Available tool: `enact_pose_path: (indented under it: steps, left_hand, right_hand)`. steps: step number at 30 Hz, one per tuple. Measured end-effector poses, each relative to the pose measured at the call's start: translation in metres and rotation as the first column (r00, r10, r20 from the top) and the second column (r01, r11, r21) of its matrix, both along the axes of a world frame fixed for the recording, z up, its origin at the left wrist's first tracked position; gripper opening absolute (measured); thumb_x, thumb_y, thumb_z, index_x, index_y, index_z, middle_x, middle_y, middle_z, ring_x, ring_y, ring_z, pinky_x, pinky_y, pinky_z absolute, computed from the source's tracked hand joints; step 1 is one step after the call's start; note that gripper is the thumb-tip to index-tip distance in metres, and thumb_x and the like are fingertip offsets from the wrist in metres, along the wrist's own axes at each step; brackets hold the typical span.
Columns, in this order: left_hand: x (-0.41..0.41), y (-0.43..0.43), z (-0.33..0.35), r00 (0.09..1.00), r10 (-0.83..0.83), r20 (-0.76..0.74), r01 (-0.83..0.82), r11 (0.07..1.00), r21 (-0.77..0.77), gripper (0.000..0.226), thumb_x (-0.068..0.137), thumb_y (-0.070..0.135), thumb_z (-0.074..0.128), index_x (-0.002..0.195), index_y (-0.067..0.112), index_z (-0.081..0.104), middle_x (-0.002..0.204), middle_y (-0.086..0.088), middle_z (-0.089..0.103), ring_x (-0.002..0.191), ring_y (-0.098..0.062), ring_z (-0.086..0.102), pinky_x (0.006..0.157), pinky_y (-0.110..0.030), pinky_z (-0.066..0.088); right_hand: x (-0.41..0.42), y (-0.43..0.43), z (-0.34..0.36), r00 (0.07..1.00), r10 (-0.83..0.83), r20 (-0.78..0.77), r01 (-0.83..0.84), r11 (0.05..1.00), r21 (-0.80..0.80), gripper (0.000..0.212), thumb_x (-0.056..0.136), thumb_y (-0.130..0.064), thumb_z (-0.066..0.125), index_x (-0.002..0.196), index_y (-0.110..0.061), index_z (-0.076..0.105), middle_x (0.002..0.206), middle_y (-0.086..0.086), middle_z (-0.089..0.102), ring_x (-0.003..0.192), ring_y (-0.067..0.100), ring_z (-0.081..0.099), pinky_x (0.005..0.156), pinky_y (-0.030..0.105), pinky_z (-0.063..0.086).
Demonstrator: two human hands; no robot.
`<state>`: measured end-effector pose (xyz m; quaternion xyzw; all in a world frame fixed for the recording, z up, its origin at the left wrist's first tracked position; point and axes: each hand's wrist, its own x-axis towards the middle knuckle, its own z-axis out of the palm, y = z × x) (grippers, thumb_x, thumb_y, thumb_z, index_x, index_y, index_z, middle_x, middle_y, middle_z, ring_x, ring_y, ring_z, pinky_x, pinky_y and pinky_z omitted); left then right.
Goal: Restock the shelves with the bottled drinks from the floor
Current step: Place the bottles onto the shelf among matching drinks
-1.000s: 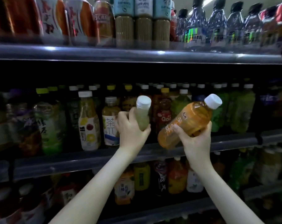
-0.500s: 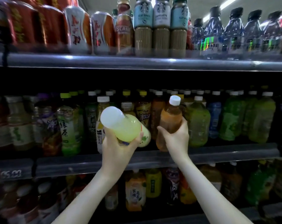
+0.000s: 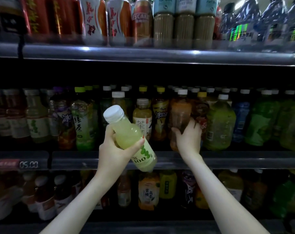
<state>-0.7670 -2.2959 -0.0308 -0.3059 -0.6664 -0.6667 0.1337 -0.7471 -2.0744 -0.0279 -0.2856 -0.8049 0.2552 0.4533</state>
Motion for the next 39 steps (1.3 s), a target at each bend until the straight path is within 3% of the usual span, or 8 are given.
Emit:
enact_pose_path:
  steps: [5, 9, 14, 17, 22, 27, 33, 39]
  left_hand:
    - [0.009, -0.012, -0.024, 0.989, 0.0, 0.145, 0.003, 1.0, -0.025, 0.062, 0.068, 0.028, 0.084, 0.12, 0.035, 0.05, 0.102, 0.015, 0.069, 0.094, 0.0, 0.065, 0.075, -0.02, 0.053]
    - [0.018, -0.033, -0.056, 0.97, 0.048, 0.237, -0.014, 0.99, -0.14, 0.058, 0.067, 0.03, 0.085, 0.112, 0.044, 0.051, 0.097, 0.023, 0.068, 0.089, 0.005, 0.064, 0.075, -0.019, 0.052]
    - [0.032, -0.063, -0.104, 0.922, 0.154, 0.356, -0.034, 0.947, -0.321, 0.047, 0.067, 0.032, 0.086, 0.102, 0.041, 0.056, 0.092, 0.026, 0.069, 0.086, 0.003, 0.066, 0.076, -0.023, 0.053]
    - [0.043, -0.083, -0.13, 0.859, 0.238, 0.454, -0.03, 0.907, -0.42, 0.048, 0.064, 0.043, 0.084, 0.104, 0.04, 0.057, 0.091, 0.019, 0.071, 0.083, 0.003, 0.067, 0.078, -0.028, 0.056]
    - [0.064, -0.131, -0.161, 0.773, 0.401, 0.492, -0.099, 0.842, -0.53, 0.051, 0.063, 0.067, 0.069, 0.105, 0.042, 0.056, 0.093, 0.018, 0.07, 0.086, 0.0, 0.066, 0.08, -0.035, 0.056]
    - [0.083, -0.206, -0.175, 0.763, 0.317, 0.564, -0.102, 0.92, -0.379, 0.034, 0.088, 0.043, 0.064, 0.12, 0.044, 0.052, 0.107, 0.012, 0.069, 0.099, -0.002, 0.065, 0.094, -0.038, 0.051]
    - [0.095, -0.334, -0.19, 0.634, 0.126, 0.763, 0.111, 0.962, -0.251, 0.074, 0.065, 0.051, 0.075, 0.13, 0.03, 0.046, 0.12, 0.004, 0.065, 0.106, -0.011, 0.065, 0.091, -0.041, 0.054]
    - [0.099, -0.474, -0.195, 0.641, 0.219, 0.736, 0.111, 0.922, -0.371, 0.071, 0.057, 0.051, 0.08, 0.12, 0.035, 0.052, 0.113, 0.01, 0.069, 0.106, -0.008, 0.065, 0.095, -0.039, 0.052]
  right_hand:
    - [0.006, -0.004, -0.016, 0.995, 0.097, 0.034, -0.096, 0.994, -0.046, 0.074, 0.09, -0.016, 0.063, 0.149, -0.006, 0.02, 0.144, 0.017, 0.037, 0.132, 0.032, 0.037, 0.106, 0.04, 0.035]
    - [0.037, -0.05, -0.048, 0.954, 0.295, -0.058, -0.285, 0.948, 0.145, 0.074, 0.087, -0.026, 0.069, 0.146, -0.007, 0.028, 0.143, 0.011, 0.036, 0.132, 0.02, 0.031, 0.109, 0.025, 0.026]
    - [0.072, -0.126, -0.099, 0.472, 0.854, 0.219, -0.775, 0.52, -0.359, 0.072, 0.078, -0.043, 0.075, 0.136, -0.047, 0.032, 0.133, -0.027, 0.046, 0.117, -0.017, 0.043, 0.098, 0.009, 0.037]
    - [0.071, -0.151, -0.138, 0.282, 0.926, 0.25, -0.739, 0.376, -0.558, 0.058, 0.077, -0.039, 0.076, 0.112, -0.061, 0.036, 0.112, -0.031, 0.057, 0.099, -0.019, 0.054, 0.079, 0.007, 0.046]
    - [0.062, -0.189, -0.181, 0.174, 0.981, 0.087, -0.636, 0.179, -0.75, 0.042, 0.076, -0.019, 0.079, 0.111, -0.033, 0.06, 0.105, -0.007, 0.072, 0.095, 0.005, 0.068, 0.083, 0.028, 0.056]
    - [0.06, -0.258, -0.196, 0.137, 0.971, -0.193, -0.513, -0.097, -0.853, 0.045, 0.074, -0.018, 0.073, 0.117, -0.016, 0.061, 0.108, 0.006, 0.072, 0.098, 0.022, 0.07, 0.078, 0.035, 0.058]
    - [0.051, -0.373, -0.199, 0.119, 0.953, -0.278, -0.498, -0.185, -0.847, 0.047, 0.076, -0.022, 0.074, 0.119, -0.011, 0.06, 0.109, 0.009, 0.072, 0.101, 0.028, 0.069, 0.082, 0.044, 0.057]
    - [0.043, -0.509, -0.2, 0.053, 0.944, -0.325, -0.485, -0.26, -0.835, 0.042, 0.081, -0.019, 0.072, 0.119, -0.009, 0.06, 0.11, 0.013, 0.071, 0.099, 0.031, 0.069, 0.071, 0.035, 0.058]
